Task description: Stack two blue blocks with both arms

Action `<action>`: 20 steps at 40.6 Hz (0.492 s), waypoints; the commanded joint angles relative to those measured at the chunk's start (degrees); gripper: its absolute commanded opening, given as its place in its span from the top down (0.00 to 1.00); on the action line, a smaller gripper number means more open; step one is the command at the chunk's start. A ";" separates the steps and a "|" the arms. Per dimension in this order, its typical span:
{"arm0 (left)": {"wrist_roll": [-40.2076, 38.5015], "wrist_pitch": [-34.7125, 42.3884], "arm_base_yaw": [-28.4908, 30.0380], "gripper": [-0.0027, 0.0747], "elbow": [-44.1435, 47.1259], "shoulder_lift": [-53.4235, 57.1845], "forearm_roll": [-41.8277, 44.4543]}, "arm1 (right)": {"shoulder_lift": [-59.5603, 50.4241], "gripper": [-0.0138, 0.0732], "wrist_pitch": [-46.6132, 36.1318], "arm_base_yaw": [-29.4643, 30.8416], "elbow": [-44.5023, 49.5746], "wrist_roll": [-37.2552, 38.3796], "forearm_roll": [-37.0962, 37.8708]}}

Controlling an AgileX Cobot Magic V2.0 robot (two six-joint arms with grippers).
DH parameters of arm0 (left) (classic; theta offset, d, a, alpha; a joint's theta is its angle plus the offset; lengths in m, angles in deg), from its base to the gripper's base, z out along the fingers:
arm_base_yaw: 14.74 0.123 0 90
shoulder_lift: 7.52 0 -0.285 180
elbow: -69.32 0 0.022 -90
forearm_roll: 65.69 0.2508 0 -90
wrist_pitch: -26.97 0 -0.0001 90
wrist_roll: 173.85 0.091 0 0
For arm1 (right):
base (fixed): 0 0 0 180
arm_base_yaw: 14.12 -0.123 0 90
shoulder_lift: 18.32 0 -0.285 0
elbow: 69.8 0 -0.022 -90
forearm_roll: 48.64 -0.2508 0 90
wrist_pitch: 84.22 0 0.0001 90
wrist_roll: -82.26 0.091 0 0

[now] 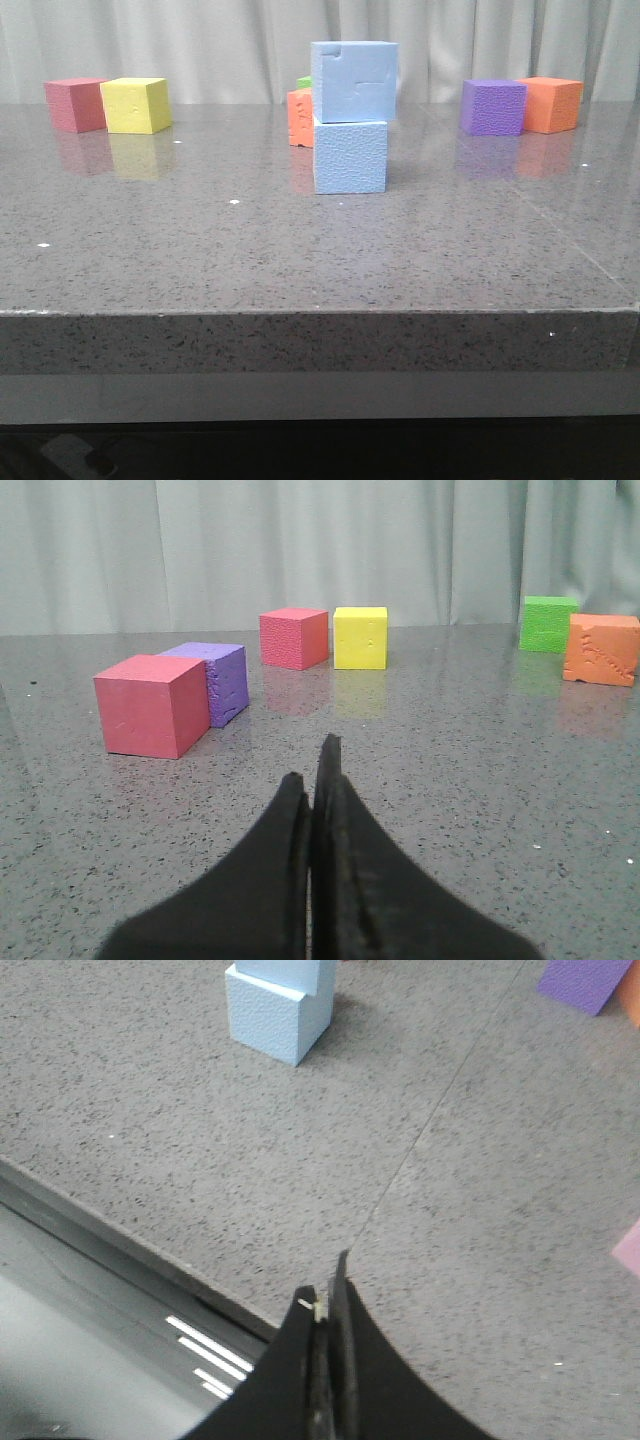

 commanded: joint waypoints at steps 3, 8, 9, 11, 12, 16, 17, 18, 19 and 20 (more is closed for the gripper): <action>-0.17 4.83 0.02 0.99 0.05 1.04 -0.53 | -4.31 0.99 -4.62 5.25 0.32 -0.41 3.69; -0.17 4.83 0.02 0.99 0.05 1.04 -0.53 | -11.30 0.99 -7.36 11.68 5.67 -0.41 3.69; -0.17 4.83 0.02 0.99 0.05 1.04 -0.53 | -12.58 0.99 -7.67 12.48 6.93 -0.41 3.69; -0.17 4.83 0.02 0.99 0.05 1.04 -0.53 | -15.61 0.99 -9.19 14.16 10.18 -0.41 3.69; -0.17 4.83 0.02 0.99 0.05 1.04 -0.53 | -16.90 0.99 -10.15 15.02 12.17 -0.41 3.69; -0.17 4.83 0.02 0.99 0.05 1.04 -0.53 | -23.04 0.99 -17.27 17.68 19.74 -0.41 3.63; -0.17 4.83 0.02 0.99 0.05 1.04 -0.53 | -24.19 0.99 -19.65 18.33 22.11 -0.41 3.50; -0.17 4.83 0.02 0.99 0.05 1.04 -0.53 | -25.63 0.99 -22.05 18.80 23.92 -0.41 3.38; -0.17 4.83 0.02 0.99 0.05 1.04 -0.53 | -26.62 0.99 -23.91 19.38 26.24 -0.41 3.19; -0.17 4.83 0.02 0.99 0.05 1.04 -0.53 | -27.89 0.99 -26.49 19.80 28.50 -0.41 2.81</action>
